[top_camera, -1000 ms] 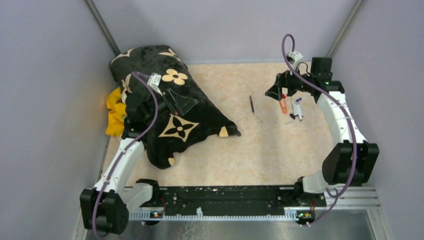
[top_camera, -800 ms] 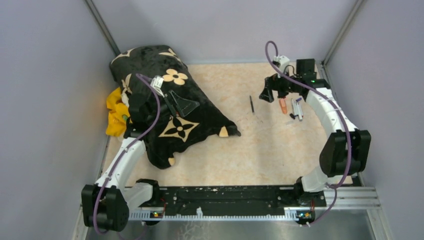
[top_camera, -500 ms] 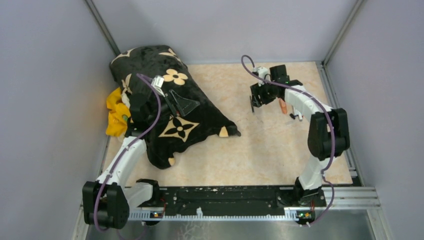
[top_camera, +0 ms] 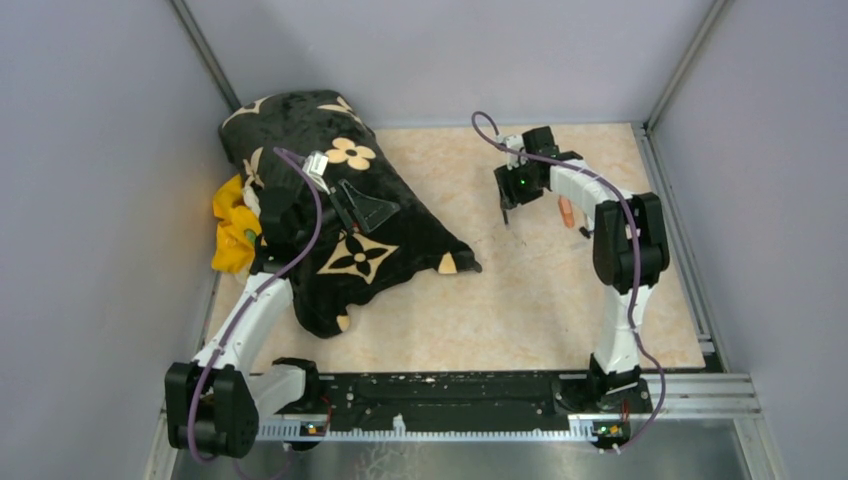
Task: Insert the pens into the pen caps
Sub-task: Pick up the pen from the center of the board.
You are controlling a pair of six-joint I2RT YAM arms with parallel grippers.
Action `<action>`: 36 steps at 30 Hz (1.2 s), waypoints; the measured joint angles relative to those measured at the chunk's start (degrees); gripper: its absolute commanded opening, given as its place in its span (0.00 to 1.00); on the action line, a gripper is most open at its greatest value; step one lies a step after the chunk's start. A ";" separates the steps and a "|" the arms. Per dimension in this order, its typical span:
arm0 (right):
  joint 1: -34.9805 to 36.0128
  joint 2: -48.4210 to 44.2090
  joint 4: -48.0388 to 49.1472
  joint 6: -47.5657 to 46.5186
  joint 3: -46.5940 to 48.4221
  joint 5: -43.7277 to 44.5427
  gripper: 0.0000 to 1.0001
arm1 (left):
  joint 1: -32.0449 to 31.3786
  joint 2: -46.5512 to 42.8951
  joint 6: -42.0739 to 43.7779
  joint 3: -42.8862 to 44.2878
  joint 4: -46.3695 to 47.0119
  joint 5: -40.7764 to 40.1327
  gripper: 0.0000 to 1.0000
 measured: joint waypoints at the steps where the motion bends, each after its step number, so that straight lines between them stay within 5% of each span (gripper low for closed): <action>1: 0.04 0.39 -0.11 0.00 0.46 0.04 0.48 | 0.00 0.00 0.00 0.00 0.00 0.00 0.99; 8: 0.55 2.89 -0.79 0.00 1.16 0.33 0.45 | 0.00 0.42 0.07 0.00 0.72 0.02 0.99; 36: 3.30 4.63 -0.13 -3.34 0.52 6.99 0.01 | -1.20 -0.57 0.15 -1.01 3.96 3.10 0.99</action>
